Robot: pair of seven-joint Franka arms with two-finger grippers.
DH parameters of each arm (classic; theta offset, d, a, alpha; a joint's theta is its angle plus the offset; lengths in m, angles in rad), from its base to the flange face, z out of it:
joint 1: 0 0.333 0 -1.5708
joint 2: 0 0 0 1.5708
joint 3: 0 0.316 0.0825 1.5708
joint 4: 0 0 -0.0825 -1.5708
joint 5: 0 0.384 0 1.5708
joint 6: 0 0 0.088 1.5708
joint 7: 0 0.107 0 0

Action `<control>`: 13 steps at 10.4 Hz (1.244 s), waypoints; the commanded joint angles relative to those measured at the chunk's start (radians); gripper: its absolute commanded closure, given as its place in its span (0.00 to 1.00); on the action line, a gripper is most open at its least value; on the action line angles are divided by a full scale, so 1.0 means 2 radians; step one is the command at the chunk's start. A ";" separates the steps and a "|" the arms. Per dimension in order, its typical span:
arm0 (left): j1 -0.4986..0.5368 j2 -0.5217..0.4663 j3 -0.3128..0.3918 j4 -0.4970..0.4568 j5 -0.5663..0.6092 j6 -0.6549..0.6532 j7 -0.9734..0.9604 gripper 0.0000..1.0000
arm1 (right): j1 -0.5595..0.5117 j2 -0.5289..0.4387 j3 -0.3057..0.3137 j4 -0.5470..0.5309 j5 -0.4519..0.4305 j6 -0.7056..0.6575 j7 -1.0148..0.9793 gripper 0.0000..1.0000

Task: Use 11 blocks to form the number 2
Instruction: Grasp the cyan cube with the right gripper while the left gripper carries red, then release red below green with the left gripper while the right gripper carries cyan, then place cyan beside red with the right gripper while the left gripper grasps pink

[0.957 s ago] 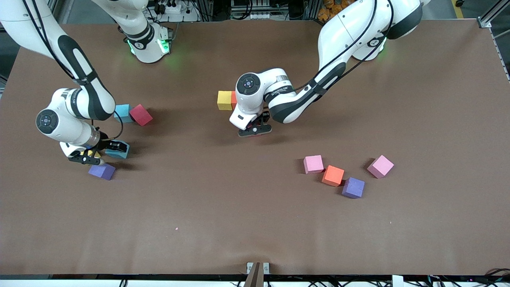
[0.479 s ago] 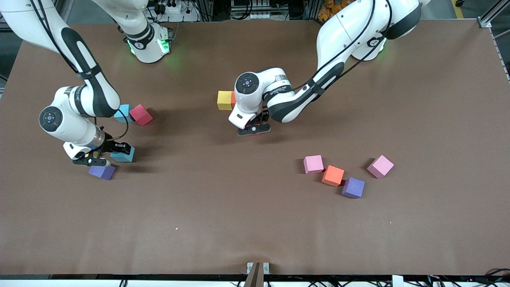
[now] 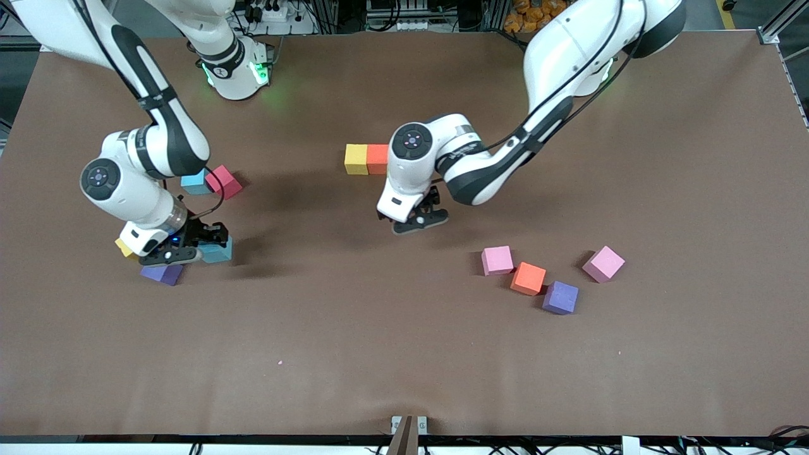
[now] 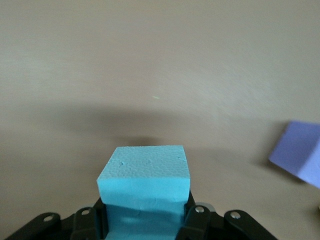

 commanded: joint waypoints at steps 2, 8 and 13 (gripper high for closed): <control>0.087 -0.033 -0.001 -0.028 -0.015 -0.040 0.012 0.00 | -0.009 -0.032 0.067 0.000 0.001 -0.010 -0.067 0.60; 0.204 -0.034 -0.004 -0.065 -0.008 -0.020 0.093 0.00 | 0.097 -0.054 0.078 -0.012 0.001 -0.016 -0.210 0.65; 0.205 -0.041 -0.003 -0.123 0.013 0.087 0.094 0.00 | 0.195 -0.005 0.073 -0.008 -0.070 0.002 -0.194 0.69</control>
